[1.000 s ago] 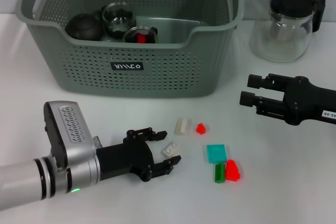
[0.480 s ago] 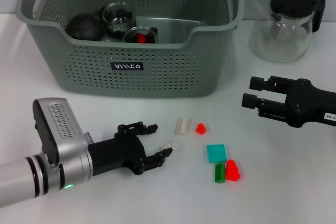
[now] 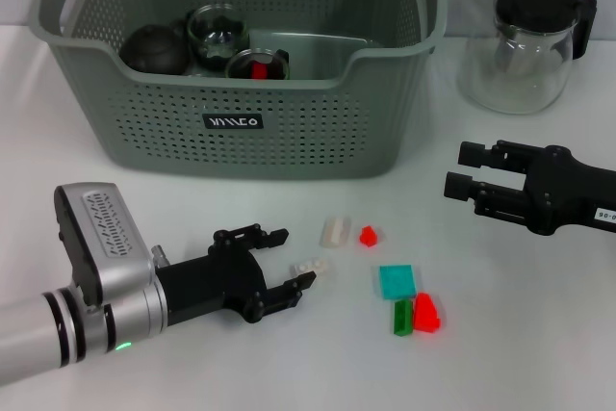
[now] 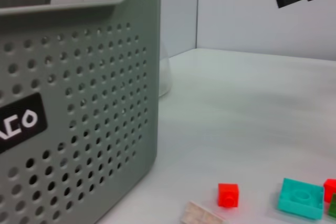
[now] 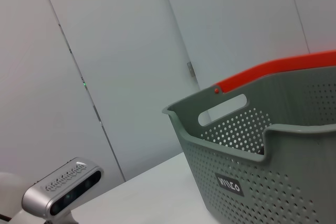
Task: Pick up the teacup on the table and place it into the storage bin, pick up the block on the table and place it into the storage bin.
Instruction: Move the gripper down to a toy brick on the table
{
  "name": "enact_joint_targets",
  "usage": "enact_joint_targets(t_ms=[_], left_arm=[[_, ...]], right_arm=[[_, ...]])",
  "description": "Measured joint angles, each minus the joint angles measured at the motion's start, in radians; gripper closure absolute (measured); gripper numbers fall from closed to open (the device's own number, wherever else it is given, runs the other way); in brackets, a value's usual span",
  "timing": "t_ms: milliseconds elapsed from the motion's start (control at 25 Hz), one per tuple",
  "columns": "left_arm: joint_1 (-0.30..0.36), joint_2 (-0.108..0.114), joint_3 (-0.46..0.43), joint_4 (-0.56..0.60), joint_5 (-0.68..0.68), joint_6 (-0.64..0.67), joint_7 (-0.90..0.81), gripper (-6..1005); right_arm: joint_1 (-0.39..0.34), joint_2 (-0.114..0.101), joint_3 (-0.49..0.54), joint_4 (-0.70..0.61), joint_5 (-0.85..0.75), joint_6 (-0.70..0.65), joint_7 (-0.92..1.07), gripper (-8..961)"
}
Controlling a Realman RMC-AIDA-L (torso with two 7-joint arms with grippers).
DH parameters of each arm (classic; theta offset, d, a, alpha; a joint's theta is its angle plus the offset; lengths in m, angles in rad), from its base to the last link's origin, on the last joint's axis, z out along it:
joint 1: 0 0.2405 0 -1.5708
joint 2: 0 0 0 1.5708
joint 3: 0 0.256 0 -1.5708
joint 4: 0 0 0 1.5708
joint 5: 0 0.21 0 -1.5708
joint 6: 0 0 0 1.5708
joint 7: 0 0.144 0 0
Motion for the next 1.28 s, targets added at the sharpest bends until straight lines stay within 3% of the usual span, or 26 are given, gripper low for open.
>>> enact_joint_targets(t_ms=[400, 640, 1280], left_arm=[[-0.009, -0.002, 0.009, -0.011, 0.007, -0.016, 0.000, 348], [-0.009, -0.002, 0.009, -0.012, 0.008, -0.019, 0.002, 462], [-0.013, -0.002, 0.017, -0.012, 0.009, -0.037, 0.002, 544]], right_arm=[[0.001, 0.000, 0.000, 0.000, 0.001, 0.000, 0.000, 316], [0.003, 0.000, 0.002, 0.000, 0.001, 0.000, 0.000, 316], [0.008, 0.000, 0.002, 0.000, 0.000, 0.002, 0.000, 316]])
